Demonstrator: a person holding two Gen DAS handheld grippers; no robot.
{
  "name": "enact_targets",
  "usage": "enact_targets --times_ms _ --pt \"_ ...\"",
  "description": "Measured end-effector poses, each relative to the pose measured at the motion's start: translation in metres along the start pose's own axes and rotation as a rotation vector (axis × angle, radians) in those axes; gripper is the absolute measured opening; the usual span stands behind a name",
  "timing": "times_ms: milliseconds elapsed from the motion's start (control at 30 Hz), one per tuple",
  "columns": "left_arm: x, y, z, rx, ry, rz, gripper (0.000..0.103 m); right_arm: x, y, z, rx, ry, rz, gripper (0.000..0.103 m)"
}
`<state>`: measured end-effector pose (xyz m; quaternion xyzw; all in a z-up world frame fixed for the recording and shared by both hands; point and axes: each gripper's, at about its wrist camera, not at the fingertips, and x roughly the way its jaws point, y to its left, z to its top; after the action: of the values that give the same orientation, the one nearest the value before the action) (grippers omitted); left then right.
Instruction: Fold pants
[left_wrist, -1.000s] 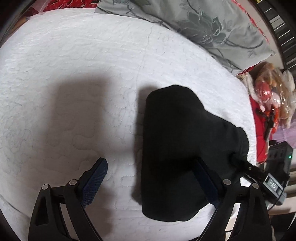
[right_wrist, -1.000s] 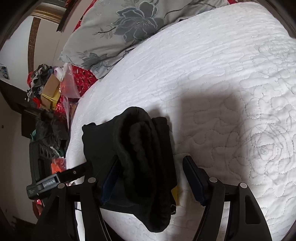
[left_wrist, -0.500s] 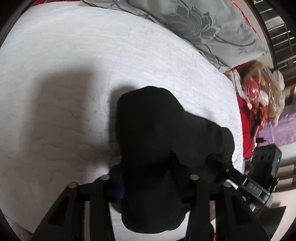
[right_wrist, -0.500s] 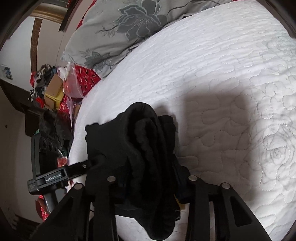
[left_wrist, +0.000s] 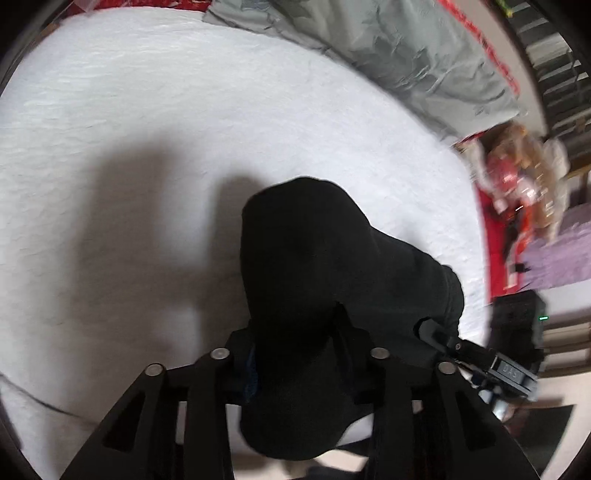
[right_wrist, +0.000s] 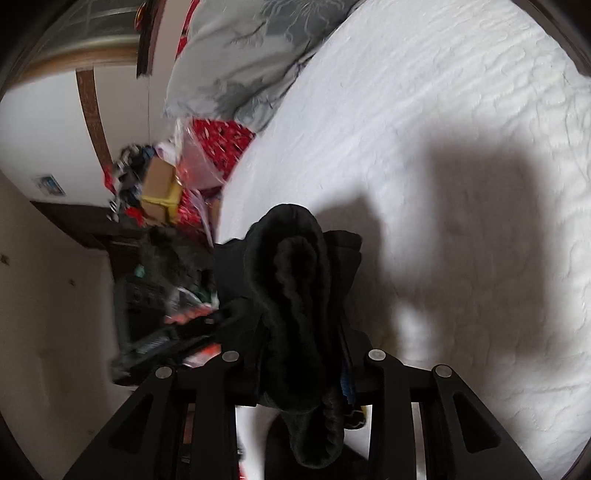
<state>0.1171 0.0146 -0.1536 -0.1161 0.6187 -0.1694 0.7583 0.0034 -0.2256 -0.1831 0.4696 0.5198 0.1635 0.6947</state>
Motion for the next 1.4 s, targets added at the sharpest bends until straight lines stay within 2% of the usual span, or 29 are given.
enact_targets --times_ms 33,67,100,133,167,367,500,567,667,1000,1167,1267,1400 --pt "0.004 -0.001 -0.004 0.026 -0.004 0.06 0.053 0.004 0.001 -0.007 -0.032 -0.006 -0.071 0.033" --pt "0.01 -0.003 -0.007 0.059 -0.014 0.12 0.069 0.008 0.002 -0.012 -0.057 -0.011 -0.133 0.036" --pt "0.014 -0.006 -0.011 0.095 -0.046 0.195 0.076 0.012 0.003 -0.019 -0.101 -0.019 -0.207 0.039" --pt "0.014 -0.008 -0.014 0.116 -0.073 0.232 0.084 0.013 0.003 -0.022 -0.122 -0.023 -0.238 0.046" --pt "0.012 -0.01 -0.016 0.137 -0.097 0.255 0.085 0.012 0.004 -0.026 -0.131 -0.03 -0.256 0.046" --pt "-0.013 -0.017 -0.032 0.195 -0.174 0.276 0.083 -0.015 0.011 -0.034 -0.126 -0.093 -0.26 0.049" --pt "-0.027 -0.022 -0.046 0.202 -0.242 0.324 0.083 -0.019 0.016 -0.038 -0.113 -0.113 -0.29 0.053" --pt "-0.033 -0.023 -0.052 0.194 -0.264 0.321 0.083 -0.019 0.021 -0.038 -0.128 -0.124 -0.314 0.055" --pt "-0.036 -0.027 -0.057 0.187 -0.277 0.312 0.083 -0.016 0.032 -0.039 -0.159 -0.135 -0.338 0.063" --pt "-0.04 -0.031 -0.057 0.178 -0.281 0.317 0.083 -0.012 0.055 -0.039 -0.261 -0.175 -0.412 0.063" --pt "-0.044 -0.03 -0.056 0.175 -0.285 0.334 0.083 -0.016 0.061 -0.048 -0.325 -0.188 -0.498 0.067" --pt "-0.051 -0.021 -0.055 0.144 -0.293 0.346 0.083 -0.019 0.06 -0.054 -0.335 -0.186 -0.517 0.07" --pt "-0.058 -0.003 -0.052 0.076 -0.287 0.312 0.084 -0.024 0.056 -0.059 -0.325 -0.189 -0.513 0.07"
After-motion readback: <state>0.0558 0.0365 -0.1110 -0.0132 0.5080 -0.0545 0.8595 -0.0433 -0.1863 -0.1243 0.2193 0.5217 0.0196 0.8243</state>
